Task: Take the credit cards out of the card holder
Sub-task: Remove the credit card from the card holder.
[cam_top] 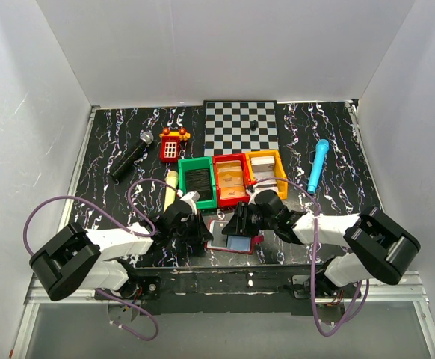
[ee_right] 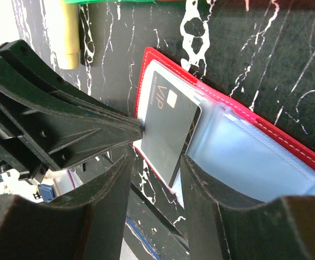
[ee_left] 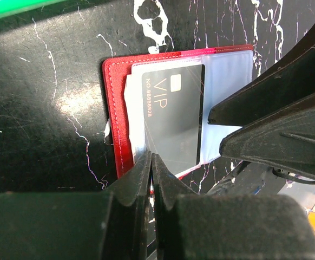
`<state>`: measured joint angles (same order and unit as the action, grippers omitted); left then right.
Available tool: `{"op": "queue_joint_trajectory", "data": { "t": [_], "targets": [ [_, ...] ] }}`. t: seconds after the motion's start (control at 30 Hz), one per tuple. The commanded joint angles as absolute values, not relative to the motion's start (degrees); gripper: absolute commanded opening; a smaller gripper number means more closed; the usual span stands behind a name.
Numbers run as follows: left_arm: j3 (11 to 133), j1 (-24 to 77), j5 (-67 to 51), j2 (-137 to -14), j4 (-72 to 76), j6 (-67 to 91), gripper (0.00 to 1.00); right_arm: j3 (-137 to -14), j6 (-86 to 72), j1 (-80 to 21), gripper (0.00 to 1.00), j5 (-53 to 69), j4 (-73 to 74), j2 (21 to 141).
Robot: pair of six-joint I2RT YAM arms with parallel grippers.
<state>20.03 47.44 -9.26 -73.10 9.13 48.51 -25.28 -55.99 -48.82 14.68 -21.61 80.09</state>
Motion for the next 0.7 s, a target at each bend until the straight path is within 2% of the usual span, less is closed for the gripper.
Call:
{"op": "queue_joint_trajectory", "data": {
  "t": [0.0, 0.4, 0.67],
  "targets": [
    [19.3, 47.2, -9.1, -72.3, 9.3, 48.2, 0.02, -25.8, -55.7, -48.9, 0.49, 14.0, -21.1, 80.9],
    [19.1, 47.2, -9.8, -72.6, 10.1, 48.4, 0.02, -26.6, -55.0, -48.9, 0.49, 14.3, -20.4, 81.8],
    [18.9, 47.2, -9.6, -72.4, 10.3, 48.5, 0.01, -26.3, -53.8, -49.0, 0.49, 12.2, -18.7, 76.9]
  ]
}}
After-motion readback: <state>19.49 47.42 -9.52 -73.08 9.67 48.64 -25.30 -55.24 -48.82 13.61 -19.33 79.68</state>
